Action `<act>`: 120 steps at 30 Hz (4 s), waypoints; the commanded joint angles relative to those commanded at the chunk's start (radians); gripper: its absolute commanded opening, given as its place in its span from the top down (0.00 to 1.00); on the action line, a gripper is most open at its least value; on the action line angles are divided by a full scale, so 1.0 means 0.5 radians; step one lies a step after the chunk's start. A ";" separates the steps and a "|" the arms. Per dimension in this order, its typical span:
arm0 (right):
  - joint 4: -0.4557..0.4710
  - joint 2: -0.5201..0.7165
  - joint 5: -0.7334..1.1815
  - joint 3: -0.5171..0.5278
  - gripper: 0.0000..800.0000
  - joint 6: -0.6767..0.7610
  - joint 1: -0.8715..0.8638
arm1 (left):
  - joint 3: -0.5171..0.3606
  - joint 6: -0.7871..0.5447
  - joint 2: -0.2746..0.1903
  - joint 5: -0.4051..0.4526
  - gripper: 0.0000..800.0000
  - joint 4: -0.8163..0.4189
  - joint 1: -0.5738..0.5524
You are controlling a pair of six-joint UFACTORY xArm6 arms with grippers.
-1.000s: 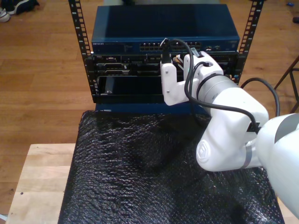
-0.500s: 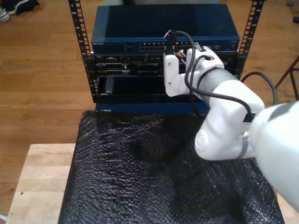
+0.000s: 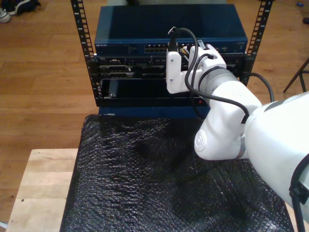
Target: Grab the cable and plug it in
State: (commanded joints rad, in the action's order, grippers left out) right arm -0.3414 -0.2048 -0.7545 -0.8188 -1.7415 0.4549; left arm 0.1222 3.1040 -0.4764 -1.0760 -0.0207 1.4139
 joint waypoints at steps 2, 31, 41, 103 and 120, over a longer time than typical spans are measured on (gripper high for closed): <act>-0.003 -0.006 -0.012 0.009 1.00 0.003 0.000 | 0.000 0.000 -0.003 0.000 0.00 0.000 0.000; -0.037 -0.430 -0.749 -0.104 1.00 0.230 -0.037 | 0.003 0.000 -0.003 0.000 0.00 0.000 0.000; -0.037 -0.528 -0.890 -0.129 1.00 0.224 -0.071 | 0.003 0.000 0.000 0.000 0.00 0.000 0.000; -0.279 -0.853 -1.065 -0.445 1.00 0.018 -0.092 | 0.000 0.000 -0.003 0.000 0.00 0.000 0.000; -0.270 -0.908 -1.074 -0.531 1.00 0.037 -0.086 | 0.000 0.000 -0.003 0.000 0.00 0.000 0.000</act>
State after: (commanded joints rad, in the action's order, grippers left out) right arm -0.4764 -0.6590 -1.2915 -1.0842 -1.7231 0.4120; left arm 0.1222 3.1040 -0.4780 -1.0760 -0.0207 1.4139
